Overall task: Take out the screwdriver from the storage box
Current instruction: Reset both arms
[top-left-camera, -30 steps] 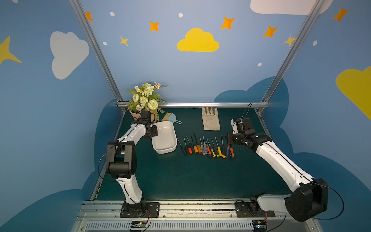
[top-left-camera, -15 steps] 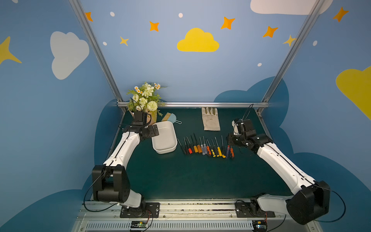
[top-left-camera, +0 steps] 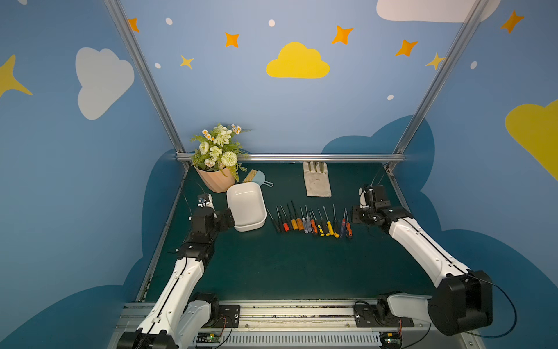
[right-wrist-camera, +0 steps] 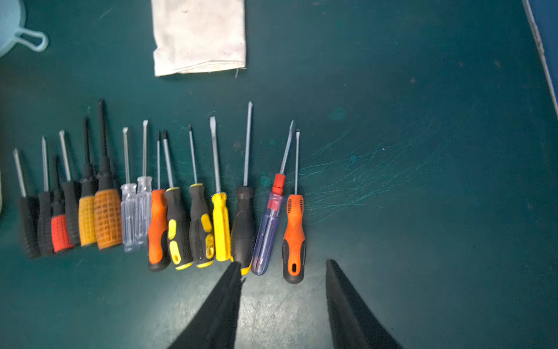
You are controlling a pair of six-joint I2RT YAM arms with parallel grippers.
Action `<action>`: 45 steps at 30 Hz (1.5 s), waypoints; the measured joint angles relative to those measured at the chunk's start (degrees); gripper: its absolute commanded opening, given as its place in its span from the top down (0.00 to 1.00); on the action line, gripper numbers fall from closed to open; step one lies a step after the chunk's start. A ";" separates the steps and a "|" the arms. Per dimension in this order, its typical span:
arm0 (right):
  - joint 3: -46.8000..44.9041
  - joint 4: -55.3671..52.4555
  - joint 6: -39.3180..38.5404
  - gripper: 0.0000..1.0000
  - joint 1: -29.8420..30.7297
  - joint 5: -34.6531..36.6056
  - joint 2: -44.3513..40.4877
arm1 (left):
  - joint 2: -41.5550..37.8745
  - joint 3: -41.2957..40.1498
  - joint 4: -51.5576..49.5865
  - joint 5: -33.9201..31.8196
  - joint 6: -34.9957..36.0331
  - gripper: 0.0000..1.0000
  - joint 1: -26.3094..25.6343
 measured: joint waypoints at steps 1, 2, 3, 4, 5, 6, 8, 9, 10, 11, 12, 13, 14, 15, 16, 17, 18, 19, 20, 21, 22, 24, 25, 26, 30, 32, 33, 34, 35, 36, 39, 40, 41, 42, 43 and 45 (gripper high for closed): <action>-0.50 0.90 0.15 0.06 -0.87 0.15 0.00 | -0.28 -1.01 1.16 -1.07 0.26 0.00 -0.13; -1.29 2.36 -0.33 0.05 -1.81 0.33 0.00 | -0.57 -2.34 3.06 -2.32 0.68 0.00 -0.37; -2.38 4.15 -0.70 0.04 -2.62 0.52 -0.02 | -0.76 -3.54 4.81 -3.30 1.16 0.00 -0.57; -3.54 5.88 -1.27 0.04 -3.13 0.61 -0.04 | -0.85 -4.74 6.60 -4.07 1.79 0.00 -0.79; -5.05 7.87 -2.08 0.04 -3.52 0.72 -0.15 | -0.92 -6.14 8.76 -4.87 2.38 0.00 -1.03; -6.93 10.25 -3.13 0.04 -3.74 0.74 -0.37 | -0.94 -7.69 10.86 -5.70 3.23 0.00 -1.29; -10.58 14.64 -4.94 0.04 -3.96 0.79 -1.22 | -0.85 -10.12 14.12 -6.97 4.59 0.00 -1.64; -12.55 16.87 -6.05 0.04 -4.00 0.87 -1.84 | -0.74 -11.28 15.72 -7.63 5.20 0.00 -1.77; -14.03 18.82 -6.93 0.04 -4.09 1.01 -2.34 | -0.55 -11.98 16.81 -8.15 5.84 0.00 -1.81; -16.06 21.75 -8.02 0.04 -4.22 1.16 -3.08 | -0.26 -12.59 18.12 -8.66 6.38 0.00 -1.88; -18.08 24.68 -9.14 0.04 -4.35 1.33 -3.80 | 0.09 -13.09 19.65 -9.05 6.82 0.00 -1.90; -19.82 27.15 -10.01 0.04 -4.59 1.46 -4.33 | 0.48 -13.62 21.33 -9.38 7.13 0.00 -1.90; -21.62 29.73 -10.88 0.04 -4.83 1.57 -4.79 | 1.03 -14.19 23.28 -9.55 7.54 0.00 -1.90; -23.34 32.35 -11.85 0.04 -5.18 1.64 -5.03 | 1.75 -14.73 25.14 -9.60 7.72 0.00 -1.90; -24.39 34.05 -12.31 0.04 -5.46 1.62 -5.05 | 2.58 -15.23 26.69 -9.60 7.93 0.00 -1.90; -25.64 36.15 -12.92 0.04 -5.79 1.60 -5.05 | 3.67 -15.72 28.28 -9.60 8.20 0.00 -1.90; -26.67 38.07 -13.42 0.04 -6.01 1.51 -5.05 | 4.96 -16.26 30.03 -9.55 8.35 0.00 -1.92; -27.54 39.80 -13.70 0.04 -6.27 1.31 -5.05 | 6.01 -16.76 31.43 -9.53 8.37 0.00 -1.92; -28.41 41.68 -13.99 0.04 -6.56 1.07 -5.01 | 7.23 -17.62 33.59 -9.55 8.44 0.00 -1.92; -29.20 43.52 -14.25 0.04 -6.73 0.68 -4.92 | 8.31 -18.34 35.39 -9.60 8.52 0.00 -1.92; -29.90 45.22 -14.51 0.04 -6.91 0.42 -4.72 | 9.22 -18.84 36.59 -9.60 8.61 0.00 -1.92; -31.23 48.41 -14.82 0.04 -7.15 -0.20 -4.20 | 11.19 -19.58 38.88 -9.62 8.98 0.00 -1.92; -31.65 49.51 -14.97 0.04 -7.21 -0.37 -4.00 | 11.89 -19.71 39.87 -9.62 9.20 0.00 -1.92; -32.11 50.80 -15.15 0.04 -7.30 -0.66 -3.78 | 12.68 -19.93 41.29 -9.64 9.46 0.00 -1.92; -32.89 55.58 -16.02 0.04 -7.50 -1.22 -2.82 | 16.28 -20.74 47.45 -9.79 10.51 0.00 -1.92; -33.09 57.88 -16.63 0.04 -7.65 -2.05 -2.32 | 18.51 -20.76 50.03 -9.68 10.99 0.00 -1.86; -33.27 58.84 -16.90 0.04 -7.67 -2.38 -2.14 | 19.45 -20.74 51.06 -9.51 11.21 0.00 -1.81; -33.57 59.93 -17.18 0.04 -7.69 -2.62 -1.90 | 20.50 -20.72 52.24 -9.38 11.39 0.00 -1.75; -33.79 60.67 -17.40 0.04 -7.69 -2.93 -1.62 | 21.88 -20.65 53.55 -9.20 11.63 0.00 -1.70; -33.94 61.35 -17.55 0.04 -7.72 -3.17 -1.31 | 23.30 -20.61 54.95 -9.03 11.82 0.00 -1.62; -34.29 63.76 -17.94 0.04 -7.87 -3.48 0.57 | 28.59 -20.37 59.39 -8.57 12.26 0.00 -1.46; -34.29 64.46 -18.03 0.04 -8.00 -3.61 1.44 | 30.38 -20.09 60.43 -8.46 12.39 0.00 -1.46; -34.29 65.07 -18.14 0.04 -8.09 -3.65 2.16 | 31.78 -19.71 61.51 -8.41 12.31 0.00 -1.46; -34.29 65.37 -18.16 0.04 -8.09 -3.78 2.73 | 32.17 -19.21 61.64 -8.37 12.41 0.00 -1.46; -34.34 65.64 -18.18 0.04 -8.13 -3.80 3.17 | 32.22 -18.78 61.66 -8.26 12.39 0.00 -1.46; -34.45 66.77 -18.18 0.04 -8.17 -3.82 3.98 | 32.02 -18.40 62.23 -7.91 12.39 0.00 -1.38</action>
